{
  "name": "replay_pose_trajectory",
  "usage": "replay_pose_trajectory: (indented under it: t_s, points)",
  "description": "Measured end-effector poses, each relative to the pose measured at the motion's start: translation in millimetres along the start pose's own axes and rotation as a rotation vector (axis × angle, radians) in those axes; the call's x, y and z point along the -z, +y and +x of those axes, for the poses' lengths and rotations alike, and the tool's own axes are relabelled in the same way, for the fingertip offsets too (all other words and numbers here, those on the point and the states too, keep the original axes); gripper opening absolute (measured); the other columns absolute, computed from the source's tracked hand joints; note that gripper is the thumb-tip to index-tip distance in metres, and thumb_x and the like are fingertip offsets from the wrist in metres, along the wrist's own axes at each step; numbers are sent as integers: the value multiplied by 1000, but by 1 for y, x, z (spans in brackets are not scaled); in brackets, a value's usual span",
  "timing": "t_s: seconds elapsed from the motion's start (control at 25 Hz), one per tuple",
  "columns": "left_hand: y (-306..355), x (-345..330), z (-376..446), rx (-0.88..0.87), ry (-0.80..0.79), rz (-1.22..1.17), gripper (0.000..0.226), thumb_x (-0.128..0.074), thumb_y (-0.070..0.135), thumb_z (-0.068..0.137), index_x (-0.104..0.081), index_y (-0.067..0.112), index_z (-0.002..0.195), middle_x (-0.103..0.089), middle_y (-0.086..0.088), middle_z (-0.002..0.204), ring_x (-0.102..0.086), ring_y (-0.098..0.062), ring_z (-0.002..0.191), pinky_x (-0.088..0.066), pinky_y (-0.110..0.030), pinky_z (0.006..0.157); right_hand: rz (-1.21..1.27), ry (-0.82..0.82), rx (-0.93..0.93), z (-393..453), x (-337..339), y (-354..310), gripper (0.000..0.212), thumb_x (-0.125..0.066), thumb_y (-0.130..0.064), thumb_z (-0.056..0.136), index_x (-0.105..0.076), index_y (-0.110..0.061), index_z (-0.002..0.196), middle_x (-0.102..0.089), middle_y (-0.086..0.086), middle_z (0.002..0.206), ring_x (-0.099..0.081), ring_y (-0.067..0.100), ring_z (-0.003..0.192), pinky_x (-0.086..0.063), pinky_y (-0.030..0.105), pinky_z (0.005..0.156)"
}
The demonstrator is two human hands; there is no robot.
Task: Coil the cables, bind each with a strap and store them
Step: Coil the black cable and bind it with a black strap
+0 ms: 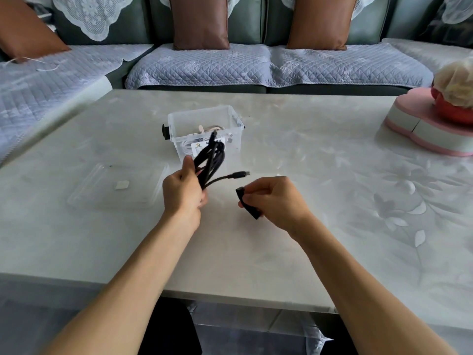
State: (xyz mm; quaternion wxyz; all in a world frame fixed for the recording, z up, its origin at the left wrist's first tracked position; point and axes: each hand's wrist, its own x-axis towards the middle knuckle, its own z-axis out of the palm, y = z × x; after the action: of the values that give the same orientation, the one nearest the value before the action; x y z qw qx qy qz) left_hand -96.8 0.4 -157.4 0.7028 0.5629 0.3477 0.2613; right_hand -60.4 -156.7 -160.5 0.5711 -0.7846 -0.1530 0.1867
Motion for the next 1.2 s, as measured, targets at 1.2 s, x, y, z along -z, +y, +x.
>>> replay_pose_trajectory:
  t_s: [1.2]
  points:
    - [-8, -21, -65, -455, -390, 385, 22, -52, 22, 101, -73, 20, 94, -54, 17, 53, -45, -4, 47, -38, -22, 47, 26, 357, 159, -29, 26, -12, 67, -62, -7, 78, -41, -25, 139, -60, -6, 114, -61, 10, 94, -51, 24, 76]
